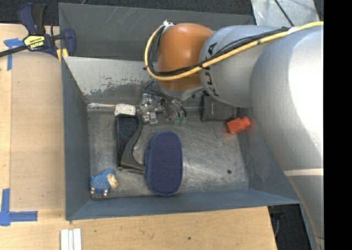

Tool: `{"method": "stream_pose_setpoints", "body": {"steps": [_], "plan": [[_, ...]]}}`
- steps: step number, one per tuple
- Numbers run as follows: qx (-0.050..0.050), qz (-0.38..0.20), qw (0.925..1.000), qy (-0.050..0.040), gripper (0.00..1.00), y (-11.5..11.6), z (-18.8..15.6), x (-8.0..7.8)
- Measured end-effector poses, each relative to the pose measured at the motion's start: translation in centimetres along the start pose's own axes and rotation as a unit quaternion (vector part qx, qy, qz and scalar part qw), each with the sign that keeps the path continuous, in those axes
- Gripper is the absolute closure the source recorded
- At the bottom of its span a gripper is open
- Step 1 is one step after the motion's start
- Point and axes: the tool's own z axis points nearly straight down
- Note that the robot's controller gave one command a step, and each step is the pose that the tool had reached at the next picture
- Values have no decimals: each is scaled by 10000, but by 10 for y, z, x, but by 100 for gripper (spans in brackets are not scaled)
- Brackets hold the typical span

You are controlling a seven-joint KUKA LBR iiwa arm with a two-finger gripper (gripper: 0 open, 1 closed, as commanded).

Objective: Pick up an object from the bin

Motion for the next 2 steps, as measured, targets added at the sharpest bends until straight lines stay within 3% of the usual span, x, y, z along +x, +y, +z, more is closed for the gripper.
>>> {"method": "stream_pose_setpoints", "body": {"steps": [1,2], "plan": [[16,1155,9933,94,100,5,-32,4],[17,1152,9933,104,0,5,-31,5]]}}
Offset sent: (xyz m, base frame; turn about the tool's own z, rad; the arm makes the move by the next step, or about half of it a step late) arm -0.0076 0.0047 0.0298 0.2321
